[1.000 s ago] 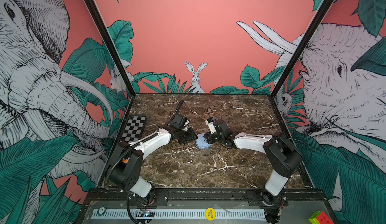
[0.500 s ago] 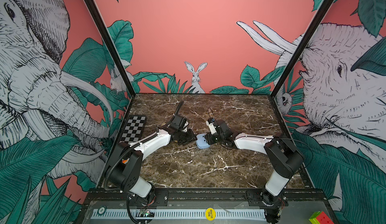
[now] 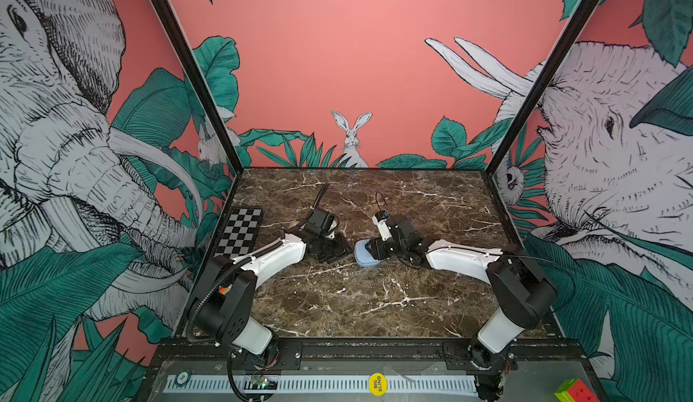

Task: Insert the battery into the alarm
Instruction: Place the battery in the alarm, then adjust the alarm at the center of the board.

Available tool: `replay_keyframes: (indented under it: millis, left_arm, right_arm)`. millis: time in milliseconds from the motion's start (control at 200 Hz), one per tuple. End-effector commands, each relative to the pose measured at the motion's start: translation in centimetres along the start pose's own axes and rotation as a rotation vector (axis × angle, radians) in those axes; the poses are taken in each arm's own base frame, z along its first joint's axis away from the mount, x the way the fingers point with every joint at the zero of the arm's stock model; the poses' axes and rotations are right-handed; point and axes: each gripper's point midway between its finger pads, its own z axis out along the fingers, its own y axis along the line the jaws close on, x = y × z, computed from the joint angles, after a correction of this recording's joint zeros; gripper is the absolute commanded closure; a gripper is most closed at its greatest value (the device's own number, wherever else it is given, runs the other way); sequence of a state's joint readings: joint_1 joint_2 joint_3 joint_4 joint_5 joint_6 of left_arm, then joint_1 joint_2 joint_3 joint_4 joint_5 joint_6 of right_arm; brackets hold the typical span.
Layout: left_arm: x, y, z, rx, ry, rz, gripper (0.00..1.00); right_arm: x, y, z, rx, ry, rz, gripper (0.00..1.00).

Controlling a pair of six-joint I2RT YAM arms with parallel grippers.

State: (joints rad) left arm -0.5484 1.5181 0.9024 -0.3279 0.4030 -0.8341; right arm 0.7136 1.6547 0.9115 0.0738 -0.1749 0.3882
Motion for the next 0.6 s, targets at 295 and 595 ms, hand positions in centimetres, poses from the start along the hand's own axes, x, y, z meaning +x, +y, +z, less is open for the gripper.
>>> replay_keyframes:
  millis: [295, 595]
  left_arm:
    - [-1.7, -1.1, 2.7, 0.012, 0.029, -0.013, 0.61]
    - [-2.4, -1.5, 3.7, 0.021, 0.04, -0.02, 0.61]
  right_arm:
    - [2.6, -2.6, -4.4, 0.05, 0.089, -0.109, 0.55]
    - [5.7, -5.8, -2.3, 0.149, 0.264, -0.097, 0.71]
